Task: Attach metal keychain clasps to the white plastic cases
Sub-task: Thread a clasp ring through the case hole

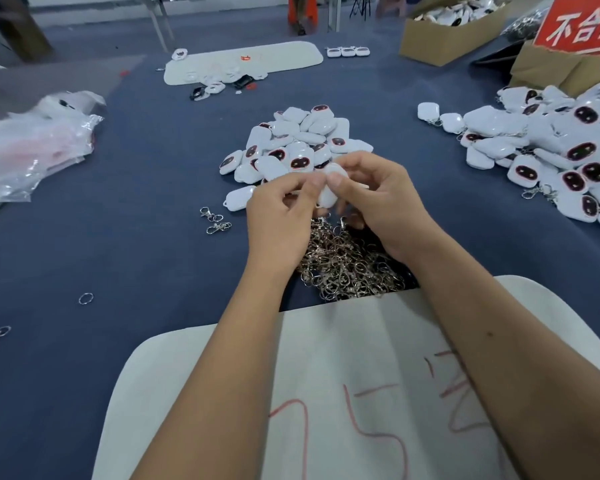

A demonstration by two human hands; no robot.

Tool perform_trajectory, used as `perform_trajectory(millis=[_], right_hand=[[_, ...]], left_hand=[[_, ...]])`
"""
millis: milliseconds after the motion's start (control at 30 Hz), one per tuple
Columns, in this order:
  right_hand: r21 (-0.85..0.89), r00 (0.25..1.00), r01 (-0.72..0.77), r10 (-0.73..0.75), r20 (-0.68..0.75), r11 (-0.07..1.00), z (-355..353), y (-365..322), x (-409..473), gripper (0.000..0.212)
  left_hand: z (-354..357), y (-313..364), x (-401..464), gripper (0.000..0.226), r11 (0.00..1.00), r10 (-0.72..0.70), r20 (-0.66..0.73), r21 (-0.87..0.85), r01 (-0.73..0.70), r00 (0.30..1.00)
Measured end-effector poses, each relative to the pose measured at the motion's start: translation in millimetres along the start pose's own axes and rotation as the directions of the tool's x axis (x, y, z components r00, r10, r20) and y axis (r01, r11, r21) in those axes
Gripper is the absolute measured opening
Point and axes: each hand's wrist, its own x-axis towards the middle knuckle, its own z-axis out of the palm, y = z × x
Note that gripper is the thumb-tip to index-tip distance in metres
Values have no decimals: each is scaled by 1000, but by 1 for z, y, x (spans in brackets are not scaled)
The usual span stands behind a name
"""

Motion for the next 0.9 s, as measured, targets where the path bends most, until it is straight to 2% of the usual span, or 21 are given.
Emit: perform_trajectory(millis=[67,133,167,233,267,333,500,633,733,800,900], right_hand=[[44,998,-14,17,-56,999,0,1,0,5],[122,989,-33,50,-142,992,-2,2,1,7],[175,983,-39,70,-173,984,-2,2,1,9],[256,976,-45,98,-195,966,-3,1,1,11],[268,973,-47,104,-204,962,-2,1,1,11],[243,962,-56,117,-247,968,-2,1,1,12],[148,954,-59,99,-282,987,-2,2,0,13],[55,969,-15,28,-244,998,2,4,-3,11],[-15,975,15,-18,-223,1000,2,5,-2,23],[-34,977,11,-18,-214,999,2,7,-1,21],[-37,991,13,-18,-135,999,3,9,-1,13]], left_hand=[[3,1,-2,26,1000,8,9,14,-8,1000],[1,-2,0,24,979,83,-29,190,-76,996],[-2,-5,2,19,936,130,-5,329,-121,991],[-4,-7,4,17,780,136,140,595,-193,981],[-3,-9,3,21,698,110,208,680,-224,972],[2,-10,1,25,627,72,258,740,-245,964],[5,-7,2,8,650,55,269,722,-239,961],[5,-7,-1,13,761,67,243,615,-207,968],[6,-8,-1,18,882,97,173,442,-165,980],[6,-6,-1,18,957,89,99,267,-113,991],[8,-2,1,13,997,43,-36,68,-40,998]])
